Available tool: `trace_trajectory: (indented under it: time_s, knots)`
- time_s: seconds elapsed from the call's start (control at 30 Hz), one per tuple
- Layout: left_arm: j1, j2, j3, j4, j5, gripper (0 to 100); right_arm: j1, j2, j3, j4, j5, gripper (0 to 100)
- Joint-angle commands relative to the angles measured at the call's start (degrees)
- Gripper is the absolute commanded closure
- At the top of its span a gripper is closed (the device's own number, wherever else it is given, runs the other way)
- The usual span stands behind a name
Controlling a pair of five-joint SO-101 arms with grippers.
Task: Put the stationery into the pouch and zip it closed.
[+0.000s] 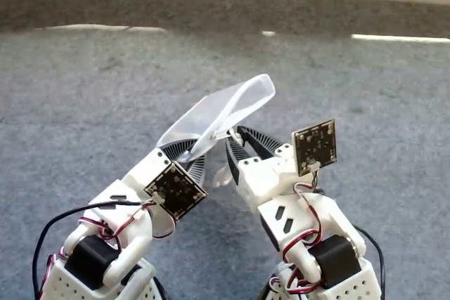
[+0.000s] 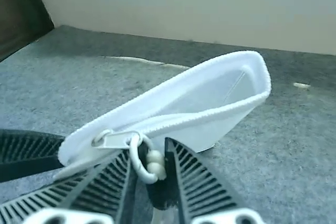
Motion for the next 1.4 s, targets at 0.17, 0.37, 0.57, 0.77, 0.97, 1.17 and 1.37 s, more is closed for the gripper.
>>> trace_trajectory:
  time_s: [0.17, 0.37, 0.57, 0.77, 0.97, 1.17, 1.37]
  knots:
    - [-1.0, -0.1, -0.5, 1.4, 0.7, 100, 7.6, -1.6, -2.5, -6.3, -4.0, 99.5]
    - [-1.0, -0.1, -0.5, 1.5, 0.6, 100, 13.4, -1.5, -2.5, -8.9, -6.6, 99.5]
    - [-1.0, -0.1, -0.5, 1.5, 0.6, 100, 10.6, -1.8, -2.3, -8.5, -5.1, 99.5]
    - [-1.0, -0.1, -0.9, 1.1, 0.8, 99, 2.0, -1.9, -1.7, -4.6, -0.1, 99.5]
    - [-1.0, -0.1, -1.0, 1.1, 3.0, 91, -0.6, -1.9, -2.0, -1.9, 2.6, 99.5]
    - [-0.8, -0.1, -1.1, -2.3, 6.1, 84, -3.3, -1.9, -2.0, 0.0, 2.7, 99.5]
    - [-0.6, -0.1, -1.0, -5.6, 6.2, 84, -5.4, -1.9, -2.0, 1.5, 5.8, 99.5]
